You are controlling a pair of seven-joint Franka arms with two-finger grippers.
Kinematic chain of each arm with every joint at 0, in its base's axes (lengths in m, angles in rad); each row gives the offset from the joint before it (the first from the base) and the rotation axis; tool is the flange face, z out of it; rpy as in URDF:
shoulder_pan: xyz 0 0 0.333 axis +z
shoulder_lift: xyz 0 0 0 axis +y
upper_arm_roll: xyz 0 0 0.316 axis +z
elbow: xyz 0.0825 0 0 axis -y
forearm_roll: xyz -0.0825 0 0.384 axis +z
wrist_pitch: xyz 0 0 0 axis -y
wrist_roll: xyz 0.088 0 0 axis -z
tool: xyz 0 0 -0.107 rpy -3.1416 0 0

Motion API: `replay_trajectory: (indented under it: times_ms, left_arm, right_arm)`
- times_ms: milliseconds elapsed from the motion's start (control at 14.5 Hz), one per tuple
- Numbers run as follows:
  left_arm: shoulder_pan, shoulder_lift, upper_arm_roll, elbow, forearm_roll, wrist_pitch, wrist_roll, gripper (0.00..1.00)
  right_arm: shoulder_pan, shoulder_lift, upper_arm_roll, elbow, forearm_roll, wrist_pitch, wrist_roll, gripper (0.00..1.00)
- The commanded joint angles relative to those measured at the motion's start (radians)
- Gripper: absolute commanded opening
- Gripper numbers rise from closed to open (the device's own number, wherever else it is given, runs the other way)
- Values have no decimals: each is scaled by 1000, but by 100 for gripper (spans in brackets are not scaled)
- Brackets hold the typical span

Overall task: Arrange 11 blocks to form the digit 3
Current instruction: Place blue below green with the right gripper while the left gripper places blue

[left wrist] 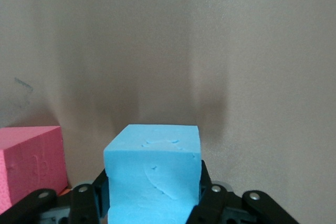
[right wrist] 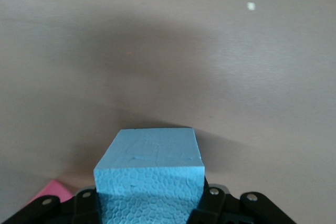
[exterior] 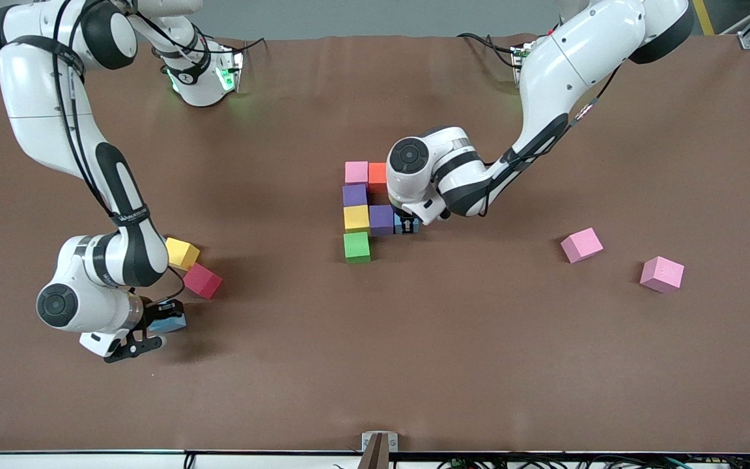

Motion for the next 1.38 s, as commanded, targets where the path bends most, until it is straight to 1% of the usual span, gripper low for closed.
replay_trajectory:
  times_ms: [0,206,344,413,482,551,619,688,757,826,895,964,1032,1170,1308]
  left_arm:
    - [-21,18,10,23,24,18,-83,15]
    - [-23,25,11,30,25,21,-94,15]
    - [-23,31,11,30,27,21,-94,16]
    - [-23,35,11,30,28,21,-94,18]
    - [-23,36,11,30,30,21,-94,23]
    - [-23,36,11,30,28,21,-94,31]
    - [-23,36,11,30,25,21,-95,41]
    - [-23,36,11,33,27,20,-95,46]
    - [-23,36,11,35,27,21,-97,56]
    - [-23,36,11,36,27,20,-98,68]
    - [-23,33,11,35,30,20,-95,84]
    - [-21,28,11,35,31,20,-94,90]
    - [-18,25,11,36,31,18,-91,99]
    - [-10,19,11,36,33,11,-85,100]
    - [2,-10,8,35,31,-14,-59,99]
  right_arm:
    - [64,-64,5,-7,1,-54,30,27]
    - [172,-70,5,65,1,-122,228,26]
    - [261,-61,7,99,1,-128,398,26]
    - [304,-54,7,108,-1,-119,481,26]
    - [345,-43,7,128,-1,-117,557,26]
    - [391,-34,7,150,-1,-116,642,26]
    - [426,-27,7,162,1,-113,706,26]
    - [453,-20,7,171,1,-93,753,26]
    - [474,-17,8,173,1,-67,777,26]
    - [492,-9,8,173,1,-39,781,26]
    - [509,6,8,178,2,-10,781,26]
    - [525,26,8,188,2,16,781,26]
    - [539,45,7,202,4,31,782,26]
    - [555,78,7,239,4,39,810,26]
    - [569,107,7,268,7,45,837,26]
